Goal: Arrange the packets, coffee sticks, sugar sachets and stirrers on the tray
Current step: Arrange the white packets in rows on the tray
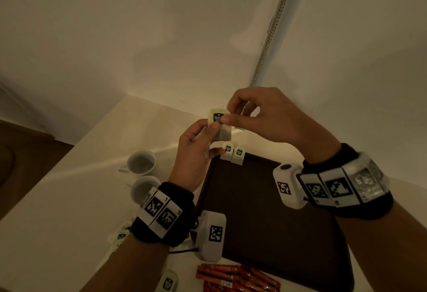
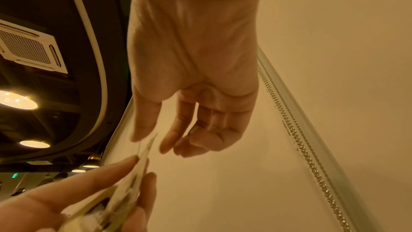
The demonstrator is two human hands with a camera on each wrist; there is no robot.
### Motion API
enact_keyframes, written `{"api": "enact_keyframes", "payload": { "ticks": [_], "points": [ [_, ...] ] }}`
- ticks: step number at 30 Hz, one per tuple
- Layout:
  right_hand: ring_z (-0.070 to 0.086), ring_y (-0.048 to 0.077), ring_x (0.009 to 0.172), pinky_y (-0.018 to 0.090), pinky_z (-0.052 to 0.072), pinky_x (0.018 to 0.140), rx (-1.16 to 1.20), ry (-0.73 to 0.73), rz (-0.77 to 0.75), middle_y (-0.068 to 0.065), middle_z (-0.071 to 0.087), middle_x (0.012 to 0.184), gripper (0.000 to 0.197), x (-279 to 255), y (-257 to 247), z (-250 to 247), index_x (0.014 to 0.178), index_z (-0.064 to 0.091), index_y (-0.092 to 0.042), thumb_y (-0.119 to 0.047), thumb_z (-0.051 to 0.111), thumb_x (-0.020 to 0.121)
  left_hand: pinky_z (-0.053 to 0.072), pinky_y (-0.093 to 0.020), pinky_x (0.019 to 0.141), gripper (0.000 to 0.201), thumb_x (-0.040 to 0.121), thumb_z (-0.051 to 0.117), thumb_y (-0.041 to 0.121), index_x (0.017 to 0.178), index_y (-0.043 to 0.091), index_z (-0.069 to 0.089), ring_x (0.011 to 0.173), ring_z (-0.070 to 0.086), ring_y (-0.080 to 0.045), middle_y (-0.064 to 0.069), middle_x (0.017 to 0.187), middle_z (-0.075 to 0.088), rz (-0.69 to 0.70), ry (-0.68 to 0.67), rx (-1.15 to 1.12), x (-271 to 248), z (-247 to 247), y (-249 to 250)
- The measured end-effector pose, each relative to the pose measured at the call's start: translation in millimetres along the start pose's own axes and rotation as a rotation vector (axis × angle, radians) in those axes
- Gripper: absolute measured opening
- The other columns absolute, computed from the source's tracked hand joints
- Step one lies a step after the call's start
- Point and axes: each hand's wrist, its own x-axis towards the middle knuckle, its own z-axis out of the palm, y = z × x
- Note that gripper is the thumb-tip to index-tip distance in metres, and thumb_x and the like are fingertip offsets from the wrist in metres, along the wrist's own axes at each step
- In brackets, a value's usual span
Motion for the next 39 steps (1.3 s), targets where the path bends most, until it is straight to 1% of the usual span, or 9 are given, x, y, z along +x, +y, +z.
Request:
{"api": "enact_keyframes", "payload": {
  "ticks": [6, 10, 16, 20, 24, 28, 32, 35, 39],
  "points": [
    [0.061, 0.008, 0.076, 0.007, 0.042, 0.062, 0.002, -0.103, 0.036, -0.012, 0.061, 0.081, 0.012, -1, 3, -5, 0.08, 0.068, -0.018, -0.027, 0.075, 0.077, 0.05, -0.022, 0.052, 0.007, 0.083, 0.06, 0.021, 0.08, 0.017, 0.064, 0.077, 0.066, -0.01, 0.003, 0.081, 0.069, 0.021, 0.039, 0.036, 1, -1, 1],
    [0.06, 0.003, 0.077, 0.008, 0.044, 0.065, 0.046, -0.08, 0.047, -0.011, 0.065, 0.085, 0.022, -1, 3, -3, 0.089, 0.068, -0.021, -0.039, 0.071, 0.077, 0.05, -0.023, 0.054, 0.007, 0.082, 0.06, 0.023, 0.082, 0.018, 0.065, 0.078, 0.065, -0.013, 0.0, 0.082, 0.068, 0.035, 0.017, 0.042, 1, 0, 2],
    [0.059, -0.002, 0.066, 0.007, 0.043, 0.057, 0.206, 0.053, 0.048, -0.011, 0.065, 0.072, 0.005, 4, -2, 0, 0.086, 0.07, -0.018, -0.021, 0.067, 0.085, 0.05, -0.021, 0.055, 0.036, 0.076, 0.064, 0.023, 0.111, 0.014, 0.061, 0.079, 0.065, -0.015, 0.0, 0.095, 0.067, 0.005, -0.017, 0.071, -3, 5, -3],
    [0.06, 0.005, 0.063, 0.009, 0.045, 0.054, 0.27, 0.08, 0.075, 0.001, 0.068, 0.076, 0.005, 4, 0, -2, 0.088, 0.07, -0.018, -0.019, 0.068, 0.084, 0.05, -0.02, 0.055, 0.025, 0.078, 0.062, 0.027, 0.099, 0.015, 0.065, 0.081, 0.063, -0.016, 0.003, 0.089, 0.068, -0.036, -0.01, 0.047, -4, 5, -6],
    [0.062, 0.01, 0.07, 0.012, 0.047, 0.054, 0.291, 0.096, 0.086, 0.0, 0.069, 0.08, 0.002, 3, 8, -2, 0.085, 0.069, -0.021, -0.02, 0.067, 0.085, 0.05, -0.021, 0.056, 0.024, 0.083, 0.06, 0.026, 0.105, 0.016, 0.064, 0.082, 0.063, -0.016, -0.001, 0.098, 0.068, -0.084, 0.012, 0.037, -2, 2, -13],
    [0.059, 0.002, 0.062, 0.014, 0.047, 0.054, 0.322, 0.063, 0.199, -0.002, 0.068, 0.079, 0.004, -2, 47, 4, 0.087, 0.068, -0.019, -0.017, 0.066, 0.086, 0.054, -0.027, 0.067, 0.029, 0.092, 0.038, 0.007, 0.114, 0.015, 0.055, 0.087, 0.067, -0.022, -0.01, 0.114, 0.066, -0.211, 0.055, -0.254, 2, -22, -21],
    [0.057, 0.002, 0.062, 0.012, 0.044, 0.054, 0.205, -0.068, 0.373, -0.006, 0.064, 0.079, 0.009, -9, 117, 40, 0.087, 0.065, -0.02, -0.012, 0.064, 0.087, 0.053, -0.033, 0.08, 0.038, 0.098, 0.024, 0.016, 0.122, 0.017, 0.053, 0.107, 0.064, -0.026, -0.009, 0.128, 0.062, -0.228, 0.026, -0.27, 8, -39, -19],
    [0.058, 0.01, 0.074, 0.014, 0.046, 0.061, 0.069, -0.209, 0.513, -0.003, 0.062, 0.089, 0.013, -16, 167, 77, 0.099, 0.066, -0.01, -0.014, 0.064, 0.087, 0.057, -0.03, 0.075, 0.042, 0.087, 0.034, 0.019, 0.124, 0.019, 0.053, 0.108, 0.065, -0.025, -0.005, 0.127, 0.063, -0.218, -0.022, -0.266, 13, -41, -14],
    [0.057, 0.014, 0.084, 0.021, 0.051, 0.069, 0.033, -0.293, 0.646, 0.003, 0.063, 0.096, 0.014, -22, 209, 117, 0.1, 0.066, -0.009, -0.015, 0.064, 0.088, 0.056, -0.031, 0.08, 0.066, 0.067, 0.067, 0.037, 0.128, 0.02, 0.053, 0.116, 0.06, -0.029, -0.007, 0.132, 0.059, -0.213, -0.027, -0.27, 17, -49, -14]
  ]
}}
